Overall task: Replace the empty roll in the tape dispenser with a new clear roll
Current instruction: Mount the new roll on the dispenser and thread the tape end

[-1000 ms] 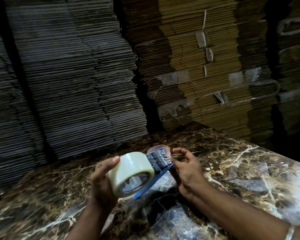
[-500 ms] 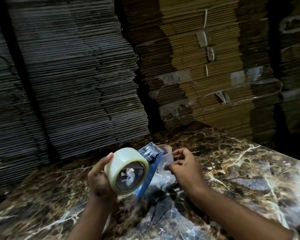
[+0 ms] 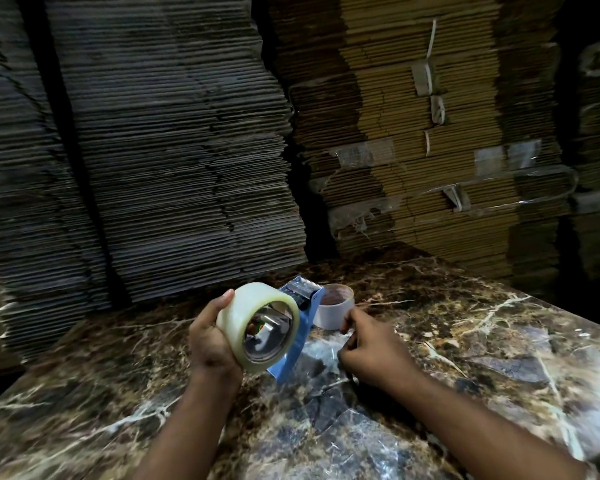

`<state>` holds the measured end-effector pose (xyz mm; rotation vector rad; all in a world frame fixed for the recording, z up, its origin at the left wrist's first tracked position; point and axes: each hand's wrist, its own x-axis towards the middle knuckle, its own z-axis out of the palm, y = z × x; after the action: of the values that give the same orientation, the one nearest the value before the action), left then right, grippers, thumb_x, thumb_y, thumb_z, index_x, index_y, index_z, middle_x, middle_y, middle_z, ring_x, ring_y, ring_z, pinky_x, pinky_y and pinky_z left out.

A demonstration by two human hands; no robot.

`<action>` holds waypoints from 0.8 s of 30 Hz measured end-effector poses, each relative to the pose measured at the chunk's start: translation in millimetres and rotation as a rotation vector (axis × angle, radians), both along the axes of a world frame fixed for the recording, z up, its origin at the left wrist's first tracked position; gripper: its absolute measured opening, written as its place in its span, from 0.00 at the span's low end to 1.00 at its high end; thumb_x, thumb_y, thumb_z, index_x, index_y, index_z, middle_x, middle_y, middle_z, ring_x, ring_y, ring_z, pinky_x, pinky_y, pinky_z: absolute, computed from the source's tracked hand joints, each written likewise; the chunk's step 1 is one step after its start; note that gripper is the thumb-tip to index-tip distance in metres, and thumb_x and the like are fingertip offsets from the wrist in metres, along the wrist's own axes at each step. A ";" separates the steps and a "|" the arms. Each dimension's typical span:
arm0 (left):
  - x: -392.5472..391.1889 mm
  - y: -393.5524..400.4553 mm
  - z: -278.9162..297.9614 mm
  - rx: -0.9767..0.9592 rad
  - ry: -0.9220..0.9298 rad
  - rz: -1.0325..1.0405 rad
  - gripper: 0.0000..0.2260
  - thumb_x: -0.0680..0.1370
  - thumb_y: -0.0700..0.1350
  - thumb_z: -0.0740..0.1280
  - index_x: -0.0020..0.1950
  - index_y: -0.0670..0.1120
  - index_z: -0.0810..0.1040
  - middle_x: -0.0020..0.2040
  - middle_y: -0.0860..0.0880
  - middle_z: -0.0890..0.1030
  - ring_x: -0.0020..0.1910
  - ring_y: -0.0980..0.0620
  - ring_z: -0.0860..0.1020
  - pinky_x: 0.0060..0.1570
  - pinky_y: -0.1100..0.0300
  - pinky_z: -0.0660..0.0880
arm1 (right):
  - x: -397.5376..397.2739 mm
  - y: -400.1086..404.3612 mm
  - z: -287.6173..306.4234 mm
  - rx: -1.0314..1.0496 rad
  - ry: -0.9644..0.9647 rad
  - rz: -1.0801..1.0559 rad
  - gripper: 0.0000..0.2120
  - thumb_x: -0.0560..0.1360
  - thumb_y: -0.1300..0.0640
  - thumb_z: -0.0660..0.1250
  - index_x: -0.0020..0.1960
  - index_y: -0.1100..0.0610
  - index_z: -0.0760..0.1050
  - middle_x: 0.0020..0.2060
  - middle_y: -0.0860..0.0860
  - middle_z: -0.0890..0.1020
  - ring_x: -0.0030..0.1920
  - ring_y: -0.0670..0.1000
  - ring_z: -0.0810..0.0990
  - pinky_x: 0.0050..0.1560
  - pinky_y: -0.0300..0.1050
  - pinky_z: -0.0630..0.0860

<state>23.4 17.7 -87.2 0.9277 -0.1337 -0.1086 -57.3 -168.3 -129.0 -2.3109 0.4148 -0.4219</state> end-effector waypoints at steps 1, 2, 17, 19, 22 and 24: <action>0.2 1.0 -0.5 0.004 0.003 0.006 0.14 0.72 0.47 0.65 0.52 0.40 0.78 0.39 0.41 0.81 0.33 0.42 0.80 0.39 0.55 0.77 | -0.2 0.9 0.3 -0.012 -0.003 0.001 0.14 0.61 0.53 0.65 0.47 0.46 0.69 0.35 0.48 0.82 0.39 0.52 0.82 0.42 0.54 0.82; 0.3 1.8 -0.7 0.009 0.003 0.009 0.16 0.72 0.47 0.66 0.55 0.40 0.78 0.41 0.41 0.80 0.34 0.41 0.80 0.39 0.55 0.77 | -0.4 1.7 0.6 -0.022 -0.008 0.005 0.14 0.62 0.55 0.66 0.46 0.45 0.69 0.34 0.48 0.82 0.38 0.51 0.82 0.42 0.54 0.82; -0.4 2.4 -0.9 0.038 0.026 -0.010 0.12 0.73 0.48 0.65 0.48 0.40 0.79 0.37 0.41 0.81 0.32 0.42 0.80 0.39 0.55 0.76 | -2.1 3.6 -0.9 -0.158 -0.072 -0.051 0.32 0.61 0.55 0.77 0.61 0.42 0.69 0.33 0.46 0.82 0.35 0.45 0.82 0.37 0.49 0.83; 0.0 2.9 -1.0 0.028 0.020 -0.014 0.11 0.73 0.48 0.65 0.46 0.41 0.79 0.35 0.43 0.82 0.30 0.43 0.80 0.37 0.56 0.77 | -2.4 4.3 -0.7 -0.208 -0.068 -0.074 0.32 0.62 0.53 0.77 0.61 0.41 0.68 0.34 0.45 0.82 0.36 0.46 0.81 0.38 0.48 0.82; -0.4 2.8 -0.1 0.020 0.024 -0.023 0.13 0.72 0.48 0.65 0.49 0.40 0.79 0.36 0.42 0.82 0.30 0.43 0.80 0.36 0.57 0.78 | -3.4 2.8 2.2 -0.268 -0.056 -0.122 0.32 0.61 0.48 0.80 0.61 0.41 0.70 0.48 0.45 0.79 0.46 0.48 0.80 0.45 0.50 0.82; -0.9 2.4 0.0 0.033 0.025 -0.018 0.15 0.72 0.48 0.65 0.53 0.39 0.78 0.39 0.40 0.81 0.32 0.42 0.80 0.38 0.55 0.78 | -3.3 -0.6 4.0 -0.276 -0.039 -0.152 0.34 0.58 0.43 0.81 0.60 0.41 0.71 0.59 0.49 0.74 0.54 0.51 0.78 0.50 0.52 0.81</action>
<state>22.5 20.1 -87.2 0.9575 -0.1175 -0.1395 -60.6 -168.9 -125.0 -2.5412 0.5442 -0.6318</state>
